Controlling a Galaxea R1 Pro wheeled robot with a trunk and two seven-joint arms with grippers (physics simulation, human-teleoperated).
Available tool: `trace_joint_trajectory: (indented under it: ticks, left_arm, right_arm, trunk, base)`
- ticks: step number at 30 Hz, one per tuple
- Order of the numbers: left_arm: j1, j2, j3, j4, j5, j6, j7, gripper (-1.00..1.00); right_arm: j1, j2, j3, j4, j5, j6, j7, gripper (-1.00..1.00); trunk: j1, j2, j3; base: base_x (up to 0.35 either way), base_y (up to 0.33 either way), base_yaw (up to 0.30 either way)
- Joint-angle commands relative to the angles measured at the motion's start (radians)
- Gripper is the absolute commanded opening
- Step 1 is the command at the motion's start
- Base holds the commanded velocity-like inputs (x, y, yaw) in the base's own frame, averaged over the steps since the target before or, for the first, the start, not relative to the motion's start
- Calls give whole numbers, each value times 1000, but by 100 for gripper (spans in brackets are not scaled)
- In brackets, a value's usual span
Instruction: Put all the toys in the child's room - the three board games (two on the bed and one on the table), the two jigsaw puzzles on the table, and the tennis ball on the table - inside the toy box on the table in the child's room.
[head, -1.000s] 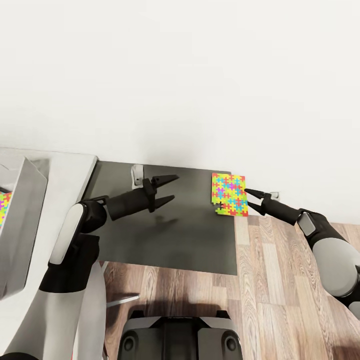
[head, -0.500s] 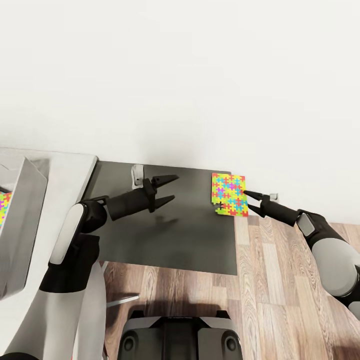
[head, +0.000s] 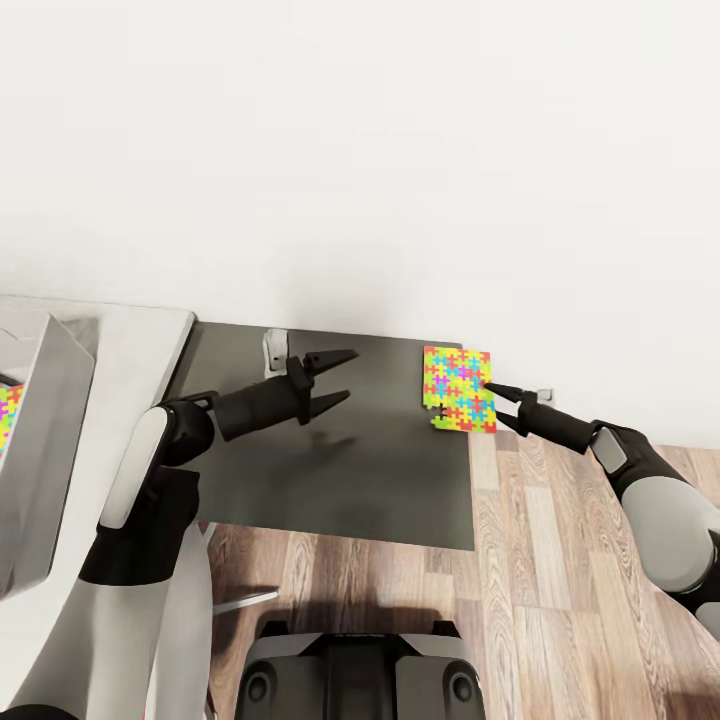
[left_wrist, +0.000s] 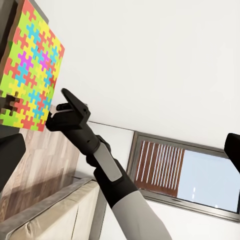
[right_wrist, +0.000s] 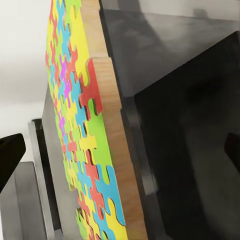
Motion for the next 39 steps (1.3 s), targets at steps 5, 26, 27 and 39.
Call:
trace_joint_trajectory:
  ticks: [5, 26, 27, 39]
  left_arm:
    - [-1, -1, 1, 0, 10, 1, 10, 100]
    - [-1, -1, 1, 0, 10, 0, 11, 100]
    - [-1, -1, 1, 0, 10, 0, 11, 100]
    - [-1, -1, 1, 0, 11, 0, 12, 100]
  right_arm:
    - [-1, 3, -1, 1, -5, 7, -6, 100]
    - [0, 49, 2, 2, -3, 3, -71, 100]
    - [0, 52, 2, 2, -3, 3, -72, -100]
    - [1, 63, 6, 1, -2, -1, -77, -100]
  trunk:
    - [1, -2, -1]
    - [1, -2, -1]
    - [1, -2, -1]
    - [1, -2, -1]
  base:
    - [0, 0, 0]
    - [0, 0, 0]
    - [0, 0, 0]
    - [0, 0, 0]
